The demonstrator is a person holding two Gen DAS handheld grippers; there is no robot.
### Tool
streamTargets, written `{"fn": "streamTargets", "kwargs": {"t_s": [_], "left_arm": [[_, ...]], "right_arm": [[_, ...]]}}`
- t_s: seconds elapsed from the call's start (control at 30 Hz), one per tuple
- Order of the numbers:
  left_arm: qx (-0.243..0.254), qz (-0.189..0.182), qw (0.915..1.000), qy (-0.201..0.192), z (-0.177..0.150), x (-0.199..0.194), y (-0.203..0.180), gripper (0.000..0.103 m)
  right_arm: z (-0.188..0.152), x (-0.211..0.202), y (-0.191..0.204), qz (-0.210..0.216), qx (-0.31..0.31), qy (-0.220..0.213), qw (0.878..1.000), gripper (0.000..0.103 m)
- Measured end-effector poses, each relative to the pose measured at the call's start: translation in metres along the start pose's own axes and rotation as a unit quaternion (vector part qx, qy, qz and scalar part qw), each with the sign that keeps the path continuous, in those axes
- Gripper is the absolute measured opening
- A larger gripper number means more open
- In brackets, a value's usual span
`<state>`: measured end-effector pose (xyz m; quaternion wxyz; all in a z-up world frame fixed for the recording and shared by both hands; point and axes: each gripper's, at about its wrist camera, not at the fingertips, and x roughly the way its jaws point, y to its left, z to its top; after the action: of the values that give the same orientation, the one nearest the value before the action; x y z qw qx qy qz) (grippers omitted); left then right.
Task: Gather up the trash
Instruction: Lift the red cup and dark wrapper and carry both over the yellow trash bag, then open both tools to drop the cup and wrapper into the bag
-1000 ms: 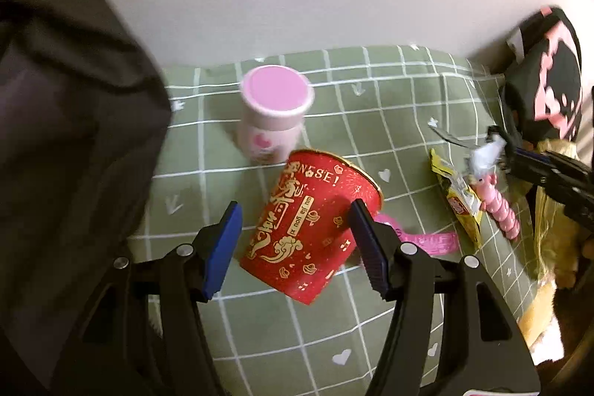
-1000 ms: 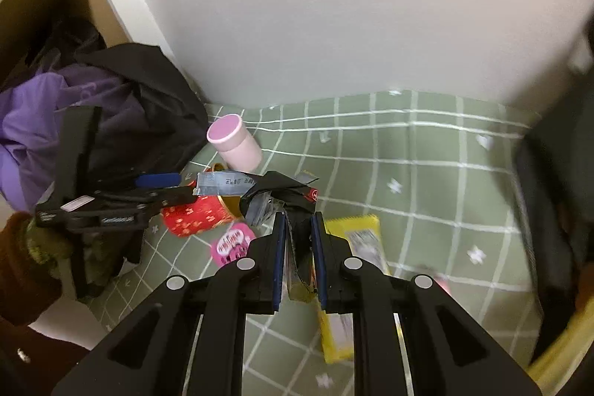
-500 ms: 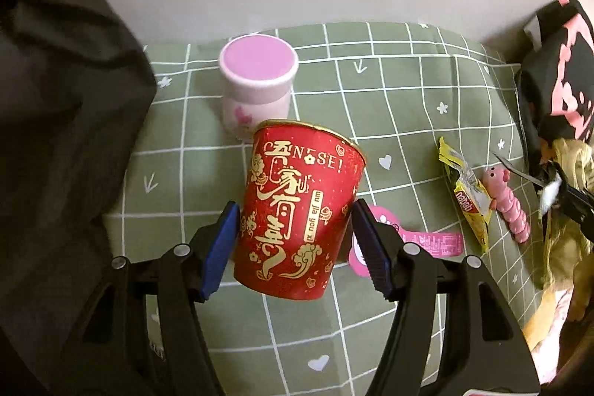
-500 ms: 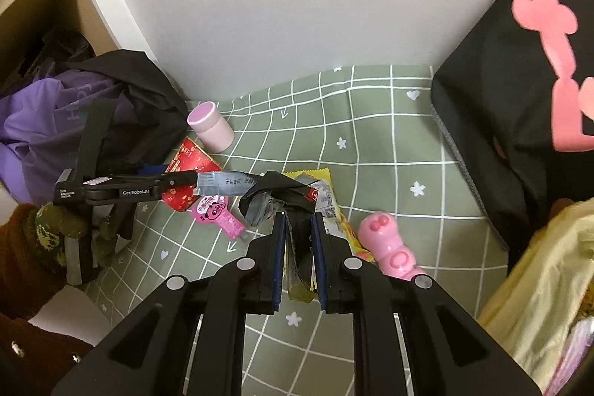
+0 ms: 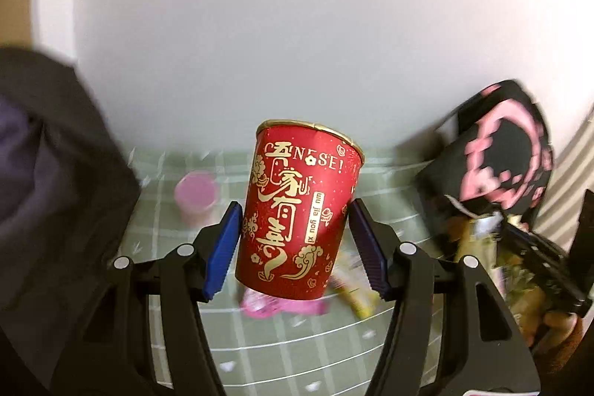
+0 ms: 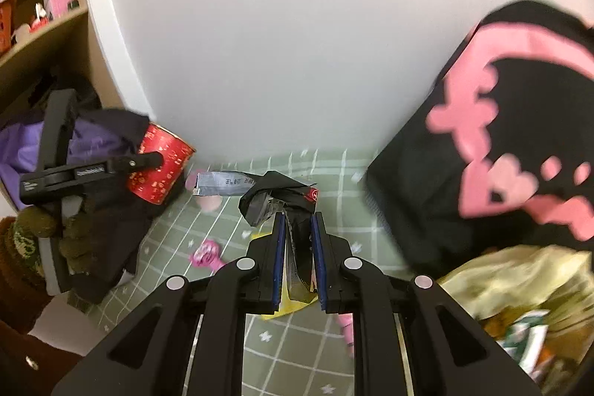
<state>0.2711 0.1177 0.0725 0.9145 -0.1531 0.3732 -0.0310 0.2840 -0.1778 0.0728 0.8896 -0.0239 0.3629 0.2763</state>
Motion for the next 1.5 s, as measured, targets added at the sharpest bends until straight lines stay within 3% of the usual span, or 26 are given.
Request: {"fn": "streamTargets", "kwargs": {"t_s": [0.27,0.47,0.7,0.97,1.37,1.5], "left_arm": [[0.055,-0.073,0.9956,-0.018,0.022,-0.007,-0.084,0.056],[0.113,-0.119,0.9864,0.002,0.015,0.009,-0.154,0.056],[0.15,-0.156,0.9759,0.031,-0.004,0.027,-0.21,0.056],[0.157,-0.201,0.9653,0.056,-0.021,0.038,-0.245,0.056],[0.162,-0.204,0.9615,0.087,-0.039,0.055,-0.262,0.057],[0.162,-0.198,0.9625,0.09,-0.04,0.056,-0.262,0.057]], "right_arm": [[0.007,-0.048,-0.034,-0.048,0.006,-0.038,0.998,0.015],[-0.014,-0.076,-0.061,-0.09,0.007,-0.039,0.995,0.015],[-0.043,-0.115,-0.094,-0.132,0.044,-0.049,0.989,0.015],[-0.074,-0.141,-0.12,-0.166,0.079,-0.035,0.982,0.015],[-0.106,-0.113,-0.154,-0.15,0.136,0.013,0.979,0.017],[-0.106,-0.109,-0.155,-0.16,0.133,0.01,0.978,0.041]]}}
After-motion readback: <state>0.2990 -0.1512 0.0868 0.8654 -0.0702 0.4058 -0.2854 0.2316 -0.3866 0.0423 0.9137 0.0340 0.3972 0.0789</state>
